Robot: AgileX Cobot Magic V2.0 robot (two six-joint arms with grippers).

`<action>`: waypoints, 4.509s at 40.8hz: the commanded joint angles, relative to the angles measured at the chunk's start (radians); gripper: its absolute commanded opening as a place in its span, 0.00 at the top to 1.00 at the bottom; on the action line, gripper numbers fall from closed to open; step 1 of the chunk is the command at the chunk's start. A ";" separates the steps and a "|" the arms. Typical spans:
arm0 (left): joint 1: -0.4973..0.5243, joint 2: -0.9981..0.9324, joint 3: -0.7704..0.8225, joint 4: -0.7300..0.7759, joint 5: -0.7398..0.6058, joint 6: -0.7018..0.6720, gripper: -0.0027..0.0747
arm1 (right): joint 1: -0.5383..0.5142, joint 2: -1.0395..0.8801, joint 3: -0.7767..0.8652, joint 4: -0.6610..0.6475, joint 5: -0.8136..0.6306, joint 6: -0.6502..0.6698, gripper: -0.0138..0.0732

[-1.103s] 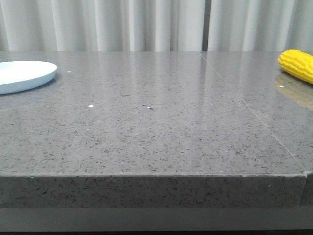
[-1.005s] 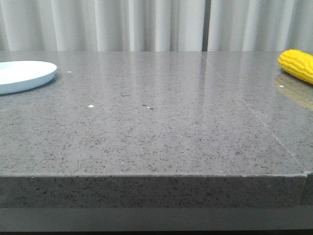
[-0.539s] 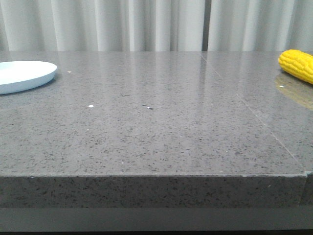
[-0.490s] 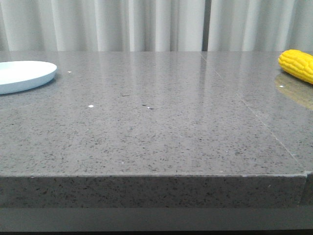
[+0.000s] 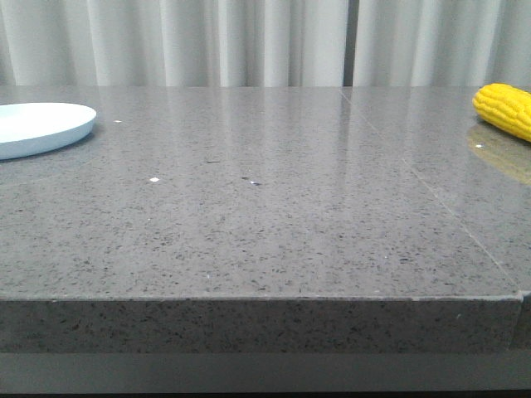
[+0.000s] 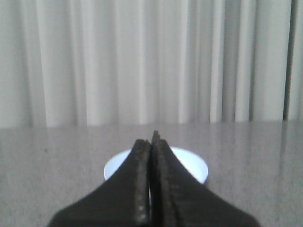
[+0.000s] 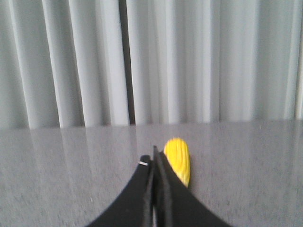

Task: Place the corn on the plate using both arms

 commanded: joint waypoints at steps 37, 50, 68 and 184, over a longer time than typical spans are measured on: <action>-0.007 0.617 -0.661 -0.014 0.584 0.000 0.99 | -0.005 0.655 -0.529 0.001 0.505 -0.015 0.92; -0.007 0.703 -0.661 0.029 0.600 0.000 0.79 | -0.005 0.729 -0.529 0.001 0.506 -0.065 0.71; -0.007 0.788 -0.688 0.037 0.666 0.000 0.29 | -0.005 0.729 -0.529 0.003 0.502 -0.064 0.11; 0.061 1.830 -1.636 -0.523 1.090 0.343 0.99 | -0.005 0.729 -0.529 0.003 0.501 -0.064 0.11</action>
